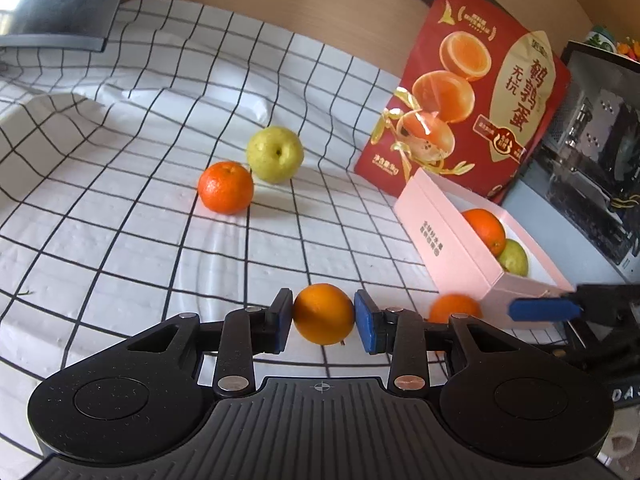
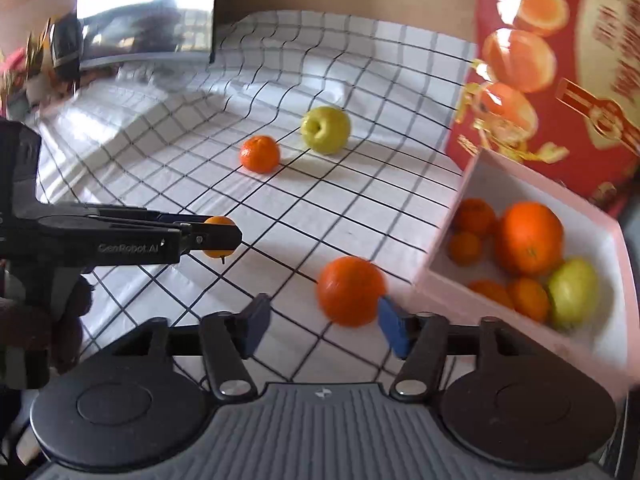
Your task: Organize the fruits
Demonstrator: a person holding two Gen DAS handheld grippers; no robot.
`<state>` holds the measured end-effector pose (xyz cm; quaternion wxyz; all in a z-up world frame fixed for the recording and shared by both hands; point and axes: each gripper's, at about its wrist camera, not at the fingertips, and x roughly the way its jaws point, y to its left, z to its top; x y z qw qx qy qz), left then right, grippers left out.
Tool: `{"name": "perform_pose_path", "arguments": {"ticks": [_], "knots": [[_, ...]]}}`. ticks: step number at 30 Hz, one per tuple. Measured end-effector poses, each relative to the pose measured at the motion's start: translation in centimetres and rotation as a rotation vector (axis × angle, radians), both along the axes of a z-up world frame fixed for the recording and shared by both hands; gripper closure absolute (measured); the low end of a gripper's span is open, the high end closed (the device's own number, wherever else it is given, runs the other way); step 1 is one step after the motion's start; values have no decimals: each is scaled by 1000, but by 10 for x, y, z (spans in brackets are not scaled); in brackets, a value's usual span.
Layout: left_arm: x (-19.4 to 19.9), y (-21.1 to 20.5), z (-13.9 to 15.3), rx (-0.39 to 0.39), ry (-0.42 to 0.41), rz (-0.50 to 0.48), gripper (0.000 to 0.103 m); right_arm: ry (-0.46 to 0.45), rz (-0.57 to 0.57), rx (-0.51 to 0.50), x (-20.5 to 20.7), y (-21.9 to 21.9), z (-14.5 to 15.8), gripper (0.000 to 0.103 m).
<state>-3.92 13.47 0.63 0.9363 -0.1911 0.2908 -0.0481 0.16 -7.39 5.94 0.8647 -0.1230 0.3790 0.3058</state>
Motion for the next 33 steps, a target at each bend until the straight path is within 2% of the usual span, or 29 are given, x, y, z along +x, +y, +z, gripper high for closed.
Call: {"name": "perform_pose_path", "arguments": {"ticks": [2, 11, 14, 17, 20, 23, 24, 25, 27, 30, 33], "knots": [[-2, -3, 1, 10, -15, 13, 64, -27, -26, 27, -6, -11, -2, 28], [-7, -2, 2, -29, -31, 18, 64, -116, -9, 19, -19, -7, -35, 27], [-12, -2, 3, -46, -48, 18, 64, -104, -10, 64, -11, -3, -36, 27], [-18, 0, 5, -54, -82, 45, 64, -104, 12, 66, -6, 8, -39, 27], [-24, 5, 6, -52, -109, 90, 64, -103, 36, 55, -3, 21, -46, 31], [-25, 10, 5, -58, -97, 110, 64, -75, 43, 75, 6, 27, -50, 35], [-24, 11, 4, -62, -87, 109, 64, -75, 42, 86, 8, 27, -49, 38], [-23, 11, 4, -68, -80, 104, 64, -74, 44, 82, 9, 28, -50, 49], [-21, 9, 4, -78, -72, 81, 64, -71, 38, 67, 11, 26, -49, 54], [-17, -4, 5, -74, -52, 17, 64, -39, 56, 95, 6, 11, -43, 55], [-9, -32, 6, -30, -23, -71, 64, -50, 43, 110, -7, -14, -35, 55]]}}
